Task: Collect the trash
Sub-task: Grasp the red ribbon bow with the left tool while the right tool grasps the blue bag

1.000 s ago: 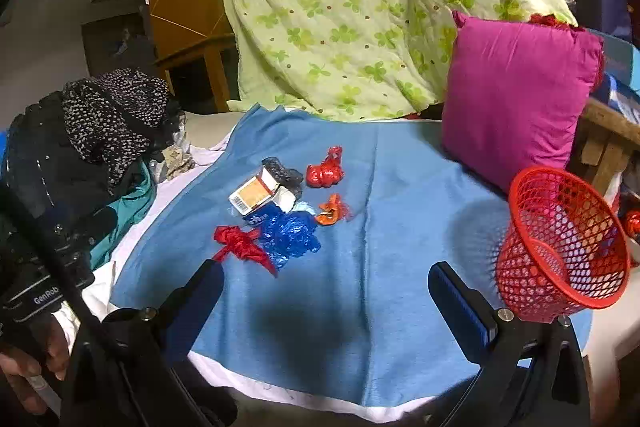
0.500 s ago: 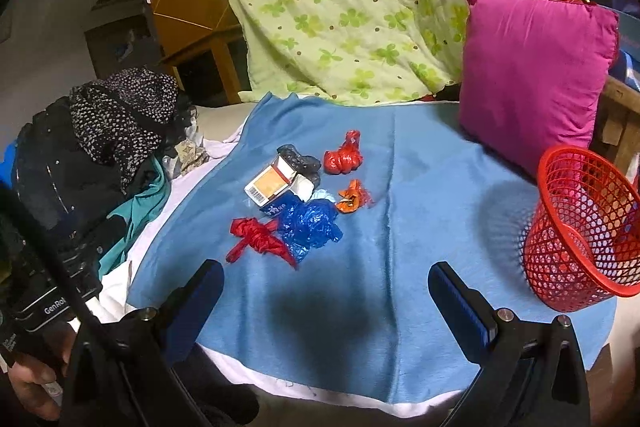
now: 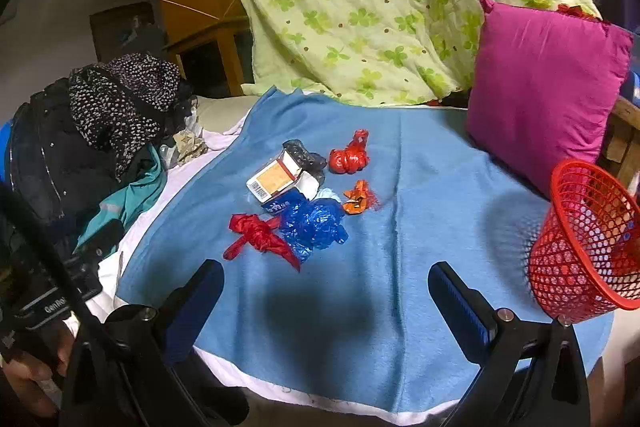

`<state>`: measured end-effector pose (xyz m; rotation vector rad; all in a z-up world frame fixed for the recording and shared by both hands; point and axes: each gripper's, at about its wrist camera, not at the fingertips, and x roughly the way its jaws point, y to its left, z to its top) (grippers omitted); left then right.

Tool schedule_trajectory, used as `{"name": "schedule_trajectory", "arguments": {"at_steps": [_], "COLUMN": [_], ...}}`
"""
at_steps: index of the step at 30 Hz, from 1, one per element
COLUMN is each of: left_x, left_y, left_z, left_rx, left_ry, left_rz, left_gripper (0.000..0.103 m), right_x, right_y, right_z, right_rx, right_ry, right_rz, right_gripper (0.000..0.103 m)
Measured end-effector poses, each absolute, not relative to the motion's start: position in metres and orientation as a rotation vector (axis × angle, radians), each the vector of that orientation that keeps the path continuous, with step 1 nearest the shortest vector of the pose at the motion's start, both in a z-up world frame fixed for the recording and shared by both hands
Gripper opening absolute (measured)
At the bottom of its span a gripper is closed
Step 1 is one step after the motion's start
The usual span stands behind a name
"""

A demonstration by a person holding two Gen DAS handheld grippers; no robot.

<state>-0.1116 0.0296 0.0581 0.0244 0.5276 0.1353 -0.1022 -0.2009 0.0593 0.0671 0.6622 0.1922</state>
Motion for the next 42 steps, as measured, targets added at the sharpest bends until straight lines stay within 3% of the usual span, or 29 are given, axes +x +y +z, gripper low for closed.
{"name": "schedule_trajectory", "arguments": {"at_steps": [15,19,24,29,31,42], "left_x": [-0.03,-0.01,0.013,0.03,0.034,0.06], "left_y": [0.061,0.071,0.073,0.066,0.064,0.039], "left_z": [-0.012,-0.025,-0.032,-0.041,-0.046,-0.06], "left_rx": [-0.075,-0.121,-0.147,-0.166,-0.188,-0.222], "left_ry": [0.664,0.696,0.715,0.733,0.738,0.747], "left_rz": [0.081,0.082,0.051,-0.011,-0.043,-0.221], "left_gripper": [0.103,0.103,0.102,0.089,0.085,0.082], "right_x": [-0.003,0.036,0.078,0.104,0.11,0.09], "right_y": [-0.175,-0.166,-0.162,-0.165,-0.162,-0.183], "right_z": [-0.003,-0.025,-0.052,-0.067,-0.073,-0.077], "right_rx": [0.084,0.109,0.159,0.224,0.227,0.275], "right_ry": [0.767,0.812,0.867,0.901,0.914,0.855], "right_rz": [0.259,0.271,0.24,0.239,0.253,0.23], "right_gripper": [0.101,0.087,0.082,0.074,0.06,0.055]}}
